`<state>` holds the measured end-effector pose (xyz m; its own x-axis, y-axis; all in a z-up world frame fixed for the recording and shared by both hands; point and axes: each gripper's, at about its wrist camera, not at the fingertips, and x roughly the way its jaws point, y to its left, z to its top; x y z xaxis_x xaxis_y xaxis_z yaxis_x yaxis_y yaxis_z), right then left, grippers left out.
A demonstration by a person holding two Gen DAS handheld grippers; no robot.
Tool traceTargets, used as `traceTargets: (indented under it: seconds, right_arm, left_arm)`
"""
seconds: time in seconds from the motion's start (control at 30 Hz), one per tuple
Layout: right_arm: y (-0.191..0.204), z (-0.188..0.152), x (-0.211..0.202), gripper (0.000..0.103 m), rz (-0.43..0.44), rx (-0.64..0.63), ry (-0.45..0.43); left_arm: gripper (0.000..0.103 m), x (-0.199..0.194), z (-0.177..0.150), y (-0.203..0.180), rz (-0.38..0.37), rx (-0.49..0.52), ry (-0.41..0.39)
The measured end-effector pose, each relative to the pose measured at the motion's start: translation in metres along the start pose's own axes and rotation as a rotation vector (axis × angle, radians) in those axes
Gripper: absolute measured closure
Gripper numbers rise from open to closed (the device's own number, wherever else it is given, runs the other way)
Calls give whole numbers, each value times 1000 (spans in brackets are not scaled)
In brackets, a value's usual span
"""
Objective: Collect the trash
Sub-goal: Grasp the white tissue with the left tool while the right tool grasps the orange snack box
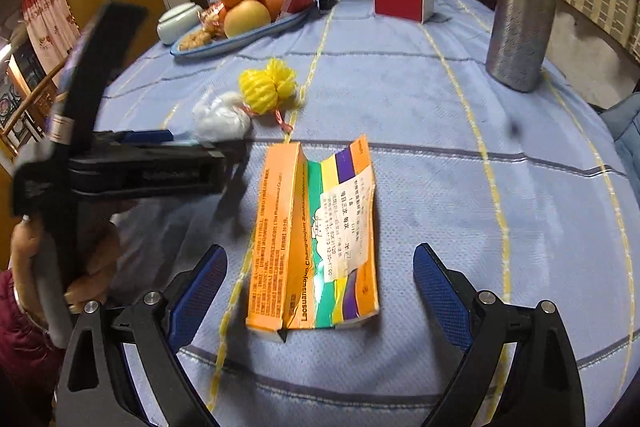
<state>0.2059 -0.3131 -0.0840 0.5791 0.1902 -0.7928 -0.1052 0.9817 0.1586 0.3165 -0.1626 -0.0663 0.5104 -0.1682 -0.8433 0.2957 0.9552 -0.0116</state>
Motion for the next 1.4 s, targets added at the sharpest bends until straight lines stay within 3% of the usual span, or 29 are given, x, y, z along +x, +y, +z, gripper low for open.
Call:
traceTargets:
  seconds: [0.17, 0.23, 0.27, 0.43, 0.5, 0.57, 0.67, 0.73, 1.07, 1.4]
  right_arm:
    - [-3, 2, 7, 13, -21, -7, 4]
    - [-6, 3, 8, 31, -3, 8, 7]
    - [-8, 4, 7, 51, 6, 14, 0]
    - [-27, 3, -2, 52, 64, 113, -56]
    - [-29, 2, -3, 52, 69, 118, -62]
    - [-27, 3, -3, 51, 65, 112, -64]
    - [-28, 3, -3, 50, 64, 114, -70]
    - [-30, 3, -3, 50, 66, 124, -67]
    - [-34, 2, -8, 51, 74, 144, -107]
    - [-49, -21, -62, 51, 52, 196, -195]
  left_arm:
    - [6, -4, 3, -1, -34, -15, -32]
    - [6, -4, 5, -1, -44, -17, -40]
    - [6, -3, 6, -2, -45, -17, -40]
    - [11, -2, 6, -3, -46, -9, -55]
    - [23, -5, 6, -5, -60, 7, -73]
    - [43, -6, 5, -8, -81, 27, -74]
    - [58, -7, 3, -14, -98, 59, -76]
    - [62, -13, 1, -17, -101, 74, -100]
    - [63, -62, 4, -3, -159, 21, -238]
    - [63, -83, -12, -8, -226, -1, -248]
